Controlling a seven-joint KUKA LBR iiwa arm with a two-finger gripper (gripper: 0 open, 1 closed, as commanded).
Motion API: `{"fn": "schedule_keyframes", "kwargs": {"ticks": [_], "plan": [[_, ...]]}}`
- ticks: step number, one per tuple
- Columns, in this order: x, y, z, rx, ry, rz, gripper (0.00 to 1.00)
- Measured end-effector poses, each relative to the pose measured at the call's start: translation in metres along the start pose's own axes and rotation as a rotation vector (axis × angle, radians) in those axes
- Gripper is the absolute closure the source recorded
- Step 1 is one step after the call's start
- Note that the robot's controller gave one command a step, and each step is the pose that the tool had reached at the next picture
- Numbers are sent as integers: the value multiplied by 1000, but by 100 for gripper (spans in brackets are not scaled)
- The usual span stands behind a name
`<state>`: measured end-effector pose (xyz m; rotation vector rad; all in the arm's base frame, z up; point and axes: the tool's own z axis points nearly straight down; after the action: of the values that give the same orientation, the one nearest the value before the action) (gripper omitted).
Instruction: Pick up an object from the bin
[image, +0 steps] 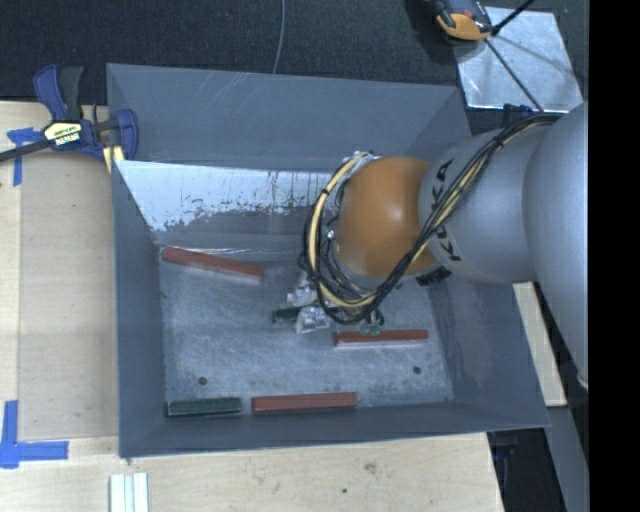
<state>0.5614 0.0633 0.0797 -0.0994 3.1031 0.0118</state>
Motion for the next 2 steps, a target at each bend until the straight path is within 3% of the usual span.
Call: {"fn": "schedule_keyframes", "kwargs": {"ticks": [1,2], "plan": [[0,0,-2,1,8,0,100],[2,-1,-5,5,26,-1,100]]}}
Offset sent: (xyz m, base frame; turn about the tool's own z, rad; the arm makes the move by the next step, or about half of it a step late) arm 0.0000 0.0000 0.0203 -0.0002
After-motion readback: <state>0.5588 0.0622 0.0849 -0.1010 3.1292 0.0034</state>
